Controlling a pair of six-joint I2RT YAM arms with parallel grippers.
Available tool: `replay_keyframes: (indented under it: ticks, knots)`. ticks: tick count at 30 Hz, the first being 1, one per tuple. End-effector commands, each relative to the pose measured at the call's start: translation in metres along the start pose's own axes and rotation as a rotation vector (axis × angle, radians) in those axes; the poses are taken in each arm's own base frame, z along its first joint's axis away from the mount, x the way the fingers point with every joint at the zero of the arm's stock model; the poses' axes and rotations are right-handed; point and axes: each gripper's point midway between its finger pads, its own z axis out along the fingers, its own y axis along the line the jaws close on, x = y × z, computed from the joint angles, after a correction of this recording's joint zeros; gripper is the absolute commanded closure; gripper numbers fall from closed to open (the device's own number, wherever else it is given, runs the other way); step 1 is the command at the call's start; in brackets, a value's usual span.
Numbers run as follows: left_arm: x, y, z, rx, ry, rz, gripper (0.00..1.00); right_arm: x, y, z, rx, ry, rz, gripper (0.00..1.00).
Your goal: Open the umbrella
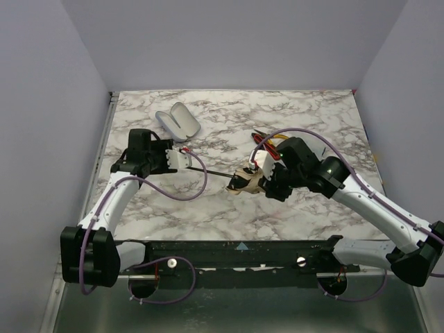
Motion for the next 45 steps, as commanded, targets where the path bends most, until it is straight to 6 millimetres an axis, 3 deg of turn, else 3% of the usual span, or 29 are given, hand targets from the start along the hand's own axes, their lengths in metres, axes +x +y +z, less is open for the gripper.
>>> replay_keyframes:
  ticks: [1,5,7,9,13,17,22,25,32,35,38,40,45]
  knots:
    - [0.05,0.007,0.004,-0.005,0.097,0.038,0.37,0.016,0.004,-0.018,0.011,0.02,-0.026,1.0]
    - [0.079,0.011,0.006,-0.003,0.155,0.017,0.36,0.025,0.006,-0.022,0.014,0.038,-0.022,1.0]
    - [0.08,0.014,0.006,-0.002,0.151,0.011,0.36,0.026,0.007,-0.023,0.015,0.038,-0.019,1.0]
    - [0.069,0.013,0.003,0.008,0.106,0.009,0.37,0.024,0.008,-0.02,0.006,0.035,-0.014,1.0]
    - [0.018,0.012,-0.002,0.027,-0.006,0.034,0.37,0.012,0.009,-0.012,-0.02,0.004,-0.003,1.0]
    - [-0.054,0.004,-0.02,0.089,-0.184,0.034,0.24,-0.002,0.007,-0.003,-0.035,-0.023,0.028,1.0]
    - [-0.135,-0.002,-0.065,0.183,-0.438,-0.064,0.02,-0.021,-0.001,0.006,-0.007,-0.076,0.105,1.0]
    - [-0.172,0.013,-0.097,0.204,-0.582,-0.24,0.02,-0.037,-0.014,0.006,0.041,-0.144,0.174,1.0]
    - [-0.222,0.053,-0.152,0.234,-0.791,-0.68,0.02,-0.087,-0.038,-0.019,0.061,-0.395,0.352,1.0]
    - [-0.235,0.056,-0.164,0.283,-0.865,-0.802,0.04,-0.103,-0.049,-0.03,0.082,-0.472,0.383,1.0]
    - [-0.24,0.05,-0.166,0.328,-0.91,-0.877,0.04,-0.11,-0.051,-0.037,0.095,-0.525,0.278,1.0]
    - [-0.244,0.039,-0.168,0.327,-0.934,-0.752,0.04,-0.109,-0.034,-0.037,0.02,-0.527,0.11,1.0]
    - [-0.245,0.017,-0.165,0.135,-0.893,-0.166,0.02,-0.09,-0.019,-0.027,-0.08,-0.406,-0.021,1.0]
